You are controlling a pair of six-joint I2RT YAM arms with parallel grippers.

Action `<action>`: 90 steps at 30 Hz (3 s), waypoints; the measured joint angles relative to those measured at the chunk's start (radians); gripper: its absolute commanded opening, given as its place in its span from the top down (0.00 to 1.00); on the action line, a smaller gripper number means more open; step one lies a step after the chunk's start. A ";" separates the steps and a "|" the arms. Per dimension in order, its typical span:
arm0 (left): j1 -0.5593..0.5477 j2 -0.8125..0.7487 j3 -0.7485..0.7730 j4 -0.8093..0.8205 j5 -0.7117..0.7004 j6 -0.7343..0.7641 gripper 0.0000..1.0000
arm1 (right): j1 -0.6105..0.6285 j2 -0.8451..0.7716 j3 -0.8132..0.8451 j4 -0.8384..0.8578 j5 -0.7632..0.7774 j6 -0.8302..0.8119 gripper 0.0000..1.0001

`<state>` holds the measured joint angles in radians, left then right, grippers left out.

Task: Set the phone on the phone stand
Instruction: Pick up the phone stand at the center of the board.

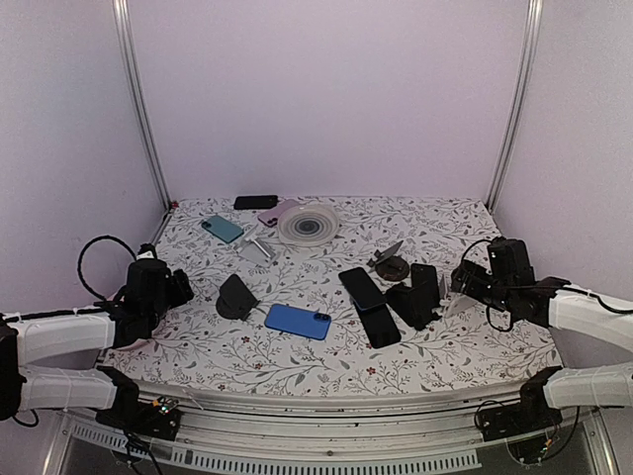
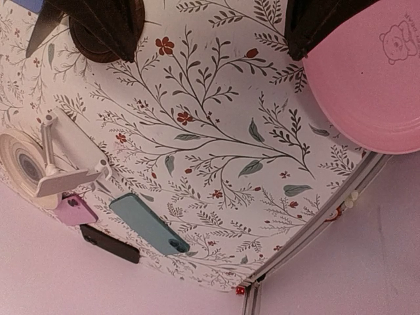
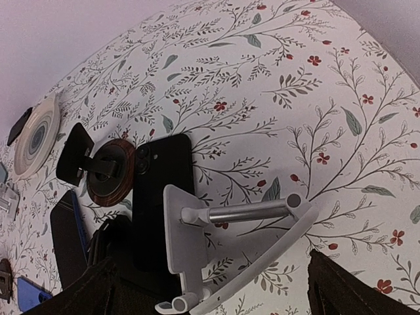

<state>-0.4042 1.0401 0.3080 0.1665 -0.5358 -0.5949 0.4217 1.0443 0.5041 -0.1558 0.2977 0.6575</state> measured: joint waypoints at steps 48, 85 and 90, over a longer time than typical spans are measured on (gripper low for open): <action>-0.005 -0.002 0.000 0.000 -0.001 0.000 0.23 | -0.246 0.154 -0.133 0.261 -0.343 0.137 0.66; -0.008 -0.031 0.000 -0.012 0.008 0.005 0.13 | -0.248 -0.164 -0.152 0.168 -0.385 -0.002 0.98; -0.017 -0.094 0.022 -0.036 0.086 0.008 0.09 | -0.248 -0.257 -0.152 0.172 -0.472 -0.020 0.98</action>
<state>-0.4210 0.9459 0.3302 0.1303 -0.4496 -0.5869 0.1738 0.7872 0.3523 0.0158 -0.1741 0.6373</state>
